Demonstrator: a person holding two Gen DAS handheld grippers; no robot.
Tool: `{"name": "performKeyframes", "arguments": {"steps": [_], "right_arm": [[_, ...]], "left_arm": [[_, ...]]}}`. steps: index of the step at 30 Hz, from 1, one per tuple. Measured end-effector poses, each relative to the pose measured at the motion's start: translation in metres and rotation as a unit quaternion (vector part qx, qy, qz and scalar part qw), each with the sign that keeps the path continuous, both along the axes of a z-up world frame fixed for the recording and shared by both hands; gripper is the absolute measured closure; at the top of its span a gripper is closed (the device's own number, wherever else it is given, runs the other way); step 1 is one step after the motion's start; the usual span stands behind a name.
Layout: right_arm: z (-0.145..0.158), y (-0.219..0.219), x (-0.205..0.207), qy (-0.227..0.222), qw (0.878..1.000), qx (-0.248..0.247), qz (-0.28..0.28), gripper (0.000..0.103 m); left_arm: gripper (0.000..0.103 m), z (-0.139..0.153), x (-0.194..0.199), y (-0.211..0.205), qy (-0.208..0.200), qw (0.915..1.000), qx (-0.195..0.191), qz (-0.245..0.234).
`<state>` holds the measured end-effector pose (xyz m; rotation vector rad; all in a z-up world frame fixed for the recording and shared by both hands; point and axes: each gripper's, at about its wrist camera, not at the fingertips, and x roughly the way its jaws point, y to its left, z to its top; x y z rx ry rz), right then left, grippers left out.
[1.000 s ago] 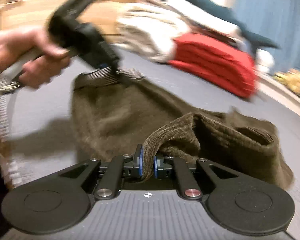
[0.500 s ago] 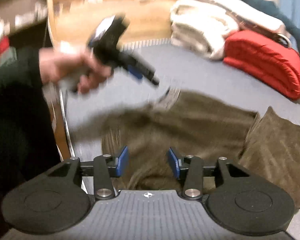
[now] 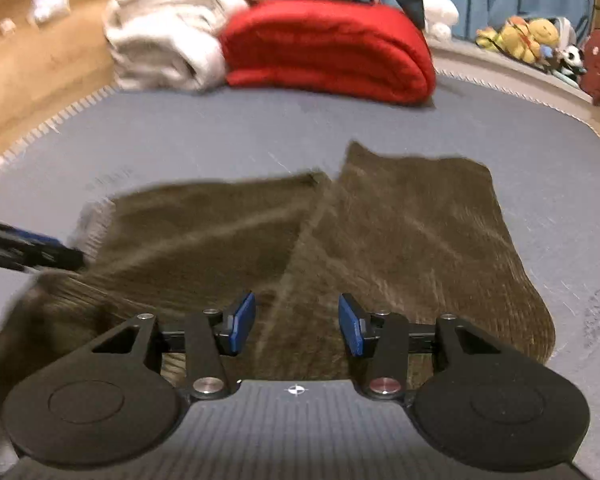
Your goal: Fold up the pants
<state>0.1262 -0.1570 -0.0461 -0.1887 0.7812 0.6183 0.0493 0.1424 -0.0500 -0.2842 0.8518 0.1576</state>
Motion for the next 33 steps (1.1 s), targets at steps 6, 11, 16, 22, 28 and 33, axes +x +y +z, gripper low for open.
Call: {"name": "performKeyframes", "arguments": {"steps": [6, 11, 16, 22, 28, 33], "right_arm": [[-0.001, -0.011, -0.001, -0.006, 0.999, -0.020, -0.030, 0.093], [0.034, -0.105, -0.033, -0.033, 0.999, -0.014, -0.023, 0.094], [0.037, -0.211, -0.082, -0.003, 0.999, -0.033, 0.001, 0.094], [0.018, -0.237, -0.101, 0.038, 0.995, -0.089, 0.014, 0.089], [0.065, -0.219, -0.095, -0.052, 0.998, 0.011, 0.039, 0.066], [0.037, -0.155, -0.062, -0.062, 0.997, -0.007, 0.040, 0.051]], "left_arm": [[0.038, 0.007, 0.000, -0.014, -0.009, 0.9997, -0.004, -0.022], [0.038, 0.003, 0.005, -0.037, -0.005, 0.9970, -0.018, -0.075], [0.038, -0.016, 0.005, -0.082, 0.035, 0.9769, -0.083, -0.194], [0.069, -0.035, -0.002, -0.144, 0.055, 0.9523, -0.041, -0.297], [0.089, -0.076, -0.005, -0.170, 0.109, 0.9282, 0.006, -0.356], [0.088, -0.072, 0.000, -0.147, 0.100, 0.9390, -0.025, -0.328]]}}
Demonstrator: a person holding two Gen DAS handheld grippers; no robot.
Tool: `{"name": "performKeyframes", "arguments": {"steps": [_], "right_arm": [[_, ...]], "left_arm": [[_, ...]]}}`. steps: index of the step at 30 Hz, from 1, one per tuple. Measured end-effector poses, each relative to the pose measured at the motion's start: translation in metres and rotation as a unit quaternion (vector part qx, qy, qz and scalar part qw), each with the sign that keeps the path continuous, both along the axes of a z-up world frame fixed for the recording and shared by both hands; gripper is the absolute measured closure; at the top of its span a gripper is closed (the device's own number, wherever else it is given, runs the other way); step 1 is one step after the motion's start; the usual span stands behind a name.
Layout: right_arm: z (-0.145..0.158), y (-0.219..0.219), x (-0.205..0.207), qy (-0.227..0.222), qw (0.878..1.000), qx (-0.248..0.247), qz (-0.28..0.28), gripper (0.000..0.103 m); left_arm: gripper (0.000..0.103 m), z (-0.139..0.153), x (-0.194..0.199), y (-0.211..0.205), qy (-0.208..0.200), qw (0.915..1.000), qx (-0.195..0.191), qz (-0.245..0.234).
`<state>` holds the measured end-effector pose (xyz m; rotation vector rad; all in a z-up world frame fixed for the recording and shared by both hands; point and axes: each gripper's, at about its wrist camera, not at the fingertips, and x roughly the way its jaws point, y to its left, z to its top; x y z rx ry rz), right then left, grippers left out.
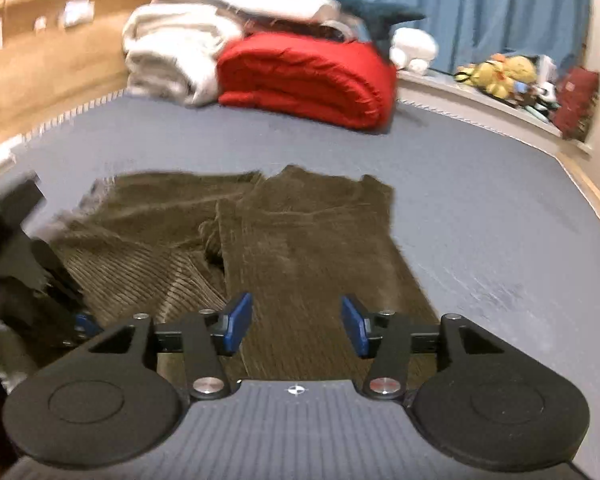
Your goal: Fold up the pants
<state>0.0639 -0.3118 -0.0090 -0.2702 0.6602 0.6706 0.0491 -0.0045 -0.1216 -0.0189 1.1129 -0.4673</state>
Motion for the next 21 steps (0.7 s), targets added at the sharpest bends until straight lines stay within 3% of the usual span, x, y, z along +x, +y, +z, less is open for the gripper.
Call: {"name": "performKeyframes", "arguments": {"steps": [6, 8, 12, 13, 14, 15, 16, 21], "right_arm": [[-0.062, 0.093, 0.022, -0.003, 0.995, -0.093, 0.038, 0.046], [-0.070, 0.119, 0.030, -0.028, 0.992, -0.110, 0.047, 0.046], [-0.087, 0.145, 0.044, -0.030, 0.989, -0.142, 0.041, 0.049], [-0.090, 0.147, 0.046, -0.032, 0.987, -0.150, 0.040, 0.057], [-0.091, 0.147, 0.047, -0.033, 0.987, -0.156, 0.034, 0.071], [-0.090, 0.144, 0.050, -0.029, 0.987, -0.154, 0.028, 0.079], [-0.085, 0.140, 0.053, -0.024, 0.990, -0.139, 0.021, 0.093], [-0.020, 0.067, 0.064, -0.047, 0.996, 0.002, -0.082, 0.095]], "left_arm": [[0.084, 0.003, 0.008, 0.032, -0.009, 0.9985, 0.008, 0.053], [0.084, 0.006, 0.012, 0.044, -0.007, 0.9975, 0.016, 0.069], [0.084, 0.003, 0.016, 0.058, -0.001, 0.9957, 0.024, 0.089], [0.084, 0.004, 0.016, 0.060, -0.001, 0.9956, 0.023, 0.091], [0.084, 0.006, 0.014, 0.060, -0.003, 0.9953, 0.025, 0.094], [0.084, 0.007, 0.015, 0.061, -0.007, 0.9947, 0.030, 0.098], [0.084, 0.008, 0.015, 0.060, -0.012, 0.9942, 0.034, 0.101], [0.083, 0.015, 0.019, 0.055, -0.025, 0.9935, 0.033, 0.106]]}}
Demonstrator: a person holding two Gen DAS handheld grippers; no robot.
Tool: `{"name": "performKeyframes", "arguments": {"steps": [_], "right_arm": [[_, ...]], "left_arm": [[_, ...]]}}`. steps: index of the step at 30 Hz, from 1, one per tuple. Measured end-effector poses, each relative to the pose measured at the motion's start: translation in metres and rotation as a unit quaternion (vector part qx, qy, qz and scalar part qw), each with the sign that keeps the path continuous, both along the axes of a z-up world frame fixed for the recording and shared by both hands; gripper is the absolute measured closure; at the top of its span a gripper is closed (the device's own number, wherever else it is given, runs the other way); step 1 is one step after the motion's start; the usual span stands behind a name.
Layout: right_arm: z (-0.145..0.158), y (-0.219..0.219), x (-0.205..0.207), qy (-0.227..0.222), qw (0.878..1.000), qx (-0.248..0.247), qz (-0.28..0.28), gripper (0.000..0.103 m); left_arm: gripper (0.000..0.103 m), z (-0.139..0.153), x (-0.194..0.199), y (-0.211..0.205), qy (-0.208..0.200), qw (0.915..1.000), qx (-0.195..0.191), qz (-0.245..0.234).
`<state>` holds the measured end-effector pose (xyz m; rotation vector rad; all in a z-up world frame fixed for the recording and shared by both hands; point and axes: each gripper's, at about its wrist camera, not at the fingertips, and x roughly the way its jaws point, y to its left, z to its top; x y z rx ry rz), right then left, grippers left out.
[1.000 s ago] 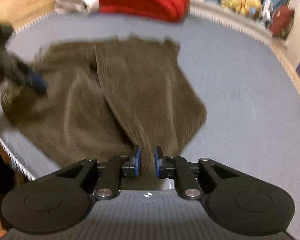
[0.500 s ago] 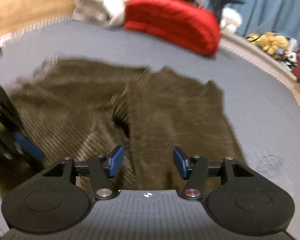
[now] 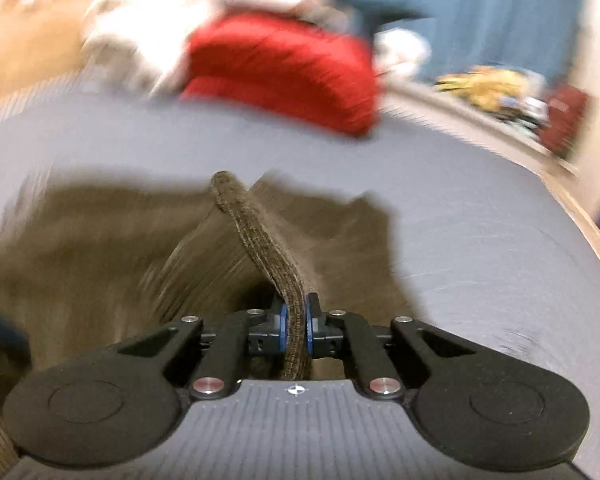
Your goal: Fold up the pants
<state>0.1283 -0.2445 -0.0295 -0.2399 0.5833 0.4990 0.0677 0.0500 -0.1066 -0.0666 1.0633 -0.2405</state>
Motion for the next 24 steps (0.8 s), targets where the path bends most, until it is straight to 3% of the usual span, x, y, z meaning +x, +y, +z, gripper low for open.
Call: {"name": "performKeyframes", "arguments": {"steps": [4, 6, 8, 11, 13, 15, 16, 17, 18, 20, 22, 24], "right_arm": [[0.046, -0.119, -0.007, -0.020, 0.984, 0.140, -0.111, 0.095], [0.048, -0.179, -0.017, -0.024, 0.966, 0.186, -0.177, 0.095], [0.039, -0.241, -0.030, -0.019, 0.936, 0.227, -0.270, 0.095], [0.002, -0.320, -0.053, 0.026, 0.853, 0.250, -0.458, 0.095], [-0.032, -0.360, -0.066, 0.085, 0.779, 0.224, -0.580, 0.095], [-0.071, -0.396, -0.080, 0.154, 0.706, 0.236, -0.650, 0.095], [-0.085, -0.407, -0.085, 0.175, 0.685, 0.249, -0.662, 0.095], [-0.093, -0.413, -0.087, 0.184, 0.672, 0.253, -0.671, 0.096], [-0.097, -0.417, -0.088, 0.185, 0.670, 0.257, -0.671, 0.096], [-0.092, -0.418, -0.084, 0.167, 0.675, 0.252, -0.673, 0.096], [-0.085, -0.411, -0.085, 0.147, 0.687, 0.241, -0.669, 0.096], [-0.089, -0.414, -0.082, 0.150, 0.693, 0.241, -0.663, 0.096]], "left_arm": [[0.083, 0.005, 0.001, -0.005, -0.008, 1.0000, -0.002, -0.004], [0.083, 0.011, 0.000, -0.008, -0.013, 0.9999, -0.007, -0.008], [0.083, 0.019, -0.003, -0.011, -0.018, 0.9997, -0.013, -0.010], [0.083, 0.027, -0.005, -0.020, -0.027, 0.9992, -0.022, -0.020], [0.083, 0.029, -0.006, -0.026, -0.029, 0.9990, -0.023, -0.025], [0.083, 0.029, -0.006, -0.030, -0.028, 0.9991, -0.020, -0.026], [0.083, 0.028, -0.006, -0.031, -0.027, 0.9991, -0.019, -0.025], [0.083, 0.028, -0.006, -0.031, -0.026, 0.9992, -0.018, -0.024], [0.083, 0.027, -0.005, -0.031, -0.026, 0.9992, -0.018, -0.023], [0.083, 0.027, -0.005, -0.030, -0.026, 0.9993, -0.017, -0.019], [0.083, 0.027, -0.004, -0.029, -0.026, 0.9994, -0.017, -0.017], [0.079, 0.025, -0.003, -0.027, -0.025, 0.9995, -0.016, -0.014]]}}
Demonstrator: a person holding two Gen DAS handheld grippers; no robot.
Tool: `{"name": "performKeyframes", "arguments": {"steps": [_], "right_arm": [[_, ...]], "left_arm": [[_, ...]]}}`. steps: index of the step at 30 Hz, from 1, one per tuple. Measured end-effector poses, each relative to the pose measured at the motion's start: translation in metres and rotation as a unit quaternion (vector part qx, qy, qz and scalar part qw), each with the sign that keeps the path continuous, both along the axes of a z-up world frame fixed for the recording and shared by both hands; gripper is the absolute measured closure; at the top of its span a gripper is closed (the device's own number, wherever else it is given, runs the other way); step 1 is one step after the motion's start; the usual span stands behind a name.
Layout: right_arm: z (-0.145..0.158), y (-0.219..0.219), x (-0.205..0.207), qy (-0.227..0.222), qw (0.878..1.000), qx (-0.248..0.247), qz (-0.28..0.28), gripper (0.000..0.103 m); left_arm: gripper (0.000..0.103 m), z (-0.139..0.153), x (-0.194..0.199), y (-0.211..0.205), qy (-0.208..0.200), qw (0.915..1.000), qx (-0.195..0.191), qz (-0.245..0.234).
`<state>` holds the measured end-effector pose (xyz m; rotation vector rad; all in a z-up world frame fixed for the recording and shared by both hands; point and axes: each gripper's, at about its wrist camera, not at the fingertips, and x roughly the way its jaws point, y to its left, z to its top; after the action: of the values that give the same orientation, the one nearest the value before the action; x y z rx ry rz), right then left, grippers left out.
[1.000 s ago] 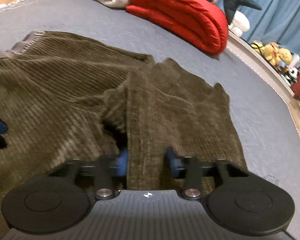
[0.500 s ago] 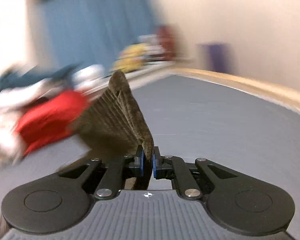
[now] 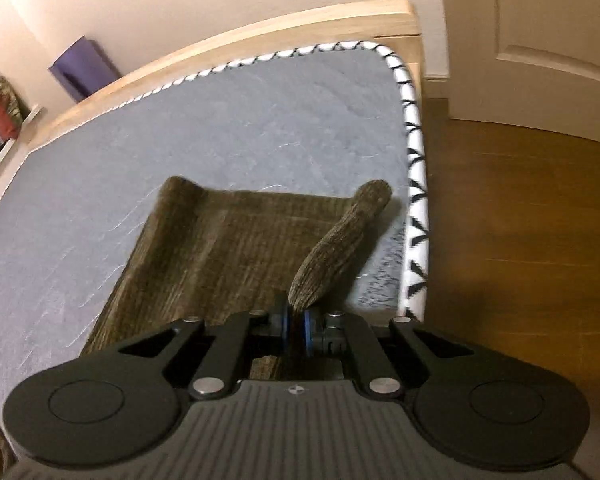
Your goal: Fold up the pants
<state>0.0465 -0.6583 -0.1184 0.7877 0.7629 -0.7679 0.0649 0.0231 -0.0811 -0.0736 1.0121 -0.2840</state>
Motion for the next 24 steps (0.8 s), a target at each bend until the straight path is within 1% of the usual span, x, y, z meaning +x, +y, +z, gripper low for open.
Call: {"name": "performKeyframes", "arguments": {"steps": [1, 3, 5, 6, 8, 10, 14, 15, 16, 17, 18, 19, 20, 21, 22, 24], "right_arm": [[0.000, -0.006, -0.002, 0.005, 1.000, 0.003, -0.005, 0.096], [-0.002, -0.015, -0.007, 0.016, 0.999, 0.011, -0.028, 0.093], [-0.001, -0.022, -0.014, 0.014, 0.999, 0.010, -0.046, 0.092], [0.001, -0.022, -0.019, 0.017, 0.999, -0.003, -0.051, 0.091], [0.006, -0.024, -0.023, 0.016, 0.998, -0.028, -0.059, 0.086], [0.013, -0.026, -0.025, 0.014, 0.996, -0.050, -0.069, 0.086], [0.029, -0.023, -0.024, -0.020, 0.990, -0.117, -0.076, 0.085], [0.033, -0.019, -0.020, -0.036, 0.989, -0.130, -0.065, 0.084], [0.039, -0.015, -0.016, -0.052, 0.988, -0.135, -0.047, 0.083], [0.040, -0.011, -0.008, -0.070, 0.989, -0.132, -0.018, 0.080], [0.038, -0.008, 0.003, -0.089, 0.989, -0.119, 0.021, 0.080], [0.034, -0.005, 0.016, -0.106, 0.987, -0.100, 0.062, 0.077], [0.029, -0.001, 0.026, -0.117, 0.985, -0.080, 0.096, 0.073], [0.022, 0.002, 0.038, -0.124, 0.982, -0.061, 0.127, 0.072], [0.014, 0.007, 0.049, -0.125, 0.980, -0.051, 0.148, 0.070], [0.000, 0.013, 0.068, -0.123, 0.977, -0.030, 0.173, 0.067]], "left_arm": [[0.077, -0.001, 0.000, 0.001, 0.001, 1.0000, 0.001, 0.001], [0.076, -0.001, 0.001, 0.003, 0.002, 1.0000, 0.002, 0.002], [0.074, 0.000, 0.001, 0.005, 0.001, 1.0000, 0.000, 0.002], [0.074, 0.001, 0.001, 0.007, 0.000, 1.0000, -0.003, 0.003], [0.074, 0.003, 0.002, 0.011, -0.002, 1.0000, -0.006, 0.006], [0.074, 0.006, 0.001, 0.015, -0.004, 0.9999, -0.009, 0.010], [0.074, 0.011, -0.002, 0.024, -0.009, 0.9996, -0.015, 0.021], [0.074, 0.012, -0.003, 0.027, -0.009, 0.9996, -0.015, 0.024], [0.074, 0.012, -0.003, 0.028, -0.010, 0.9995, -0.014, 0.026], [0.074, 0.012, -0.004, 0.030, -0.009, 0.9995, -0.013, 0.029], [0.074, 0.011, -0.004, 0.032, -0.009, 0.9994, -0.012, 0.031], [0.074, 0.011, -0.004, 0.034, -0.008, 0.9994, -0.011, 0.032], [0.074, 0.010, -0.004, 0.035, -0.007, 0.9994, -0.009, 0.034], [0.074, 0.009, -0.004, 0.036, -0.007, 0.9994, -0.007, 0.034], [0.073, 0.008, -0.005, 0.038, -0.006, 0.9994, -0.005, 0.035], [0.068, 0.007, -0.005, 0.041, -0.005, 0.9994, -0.001, 0.034]]}}
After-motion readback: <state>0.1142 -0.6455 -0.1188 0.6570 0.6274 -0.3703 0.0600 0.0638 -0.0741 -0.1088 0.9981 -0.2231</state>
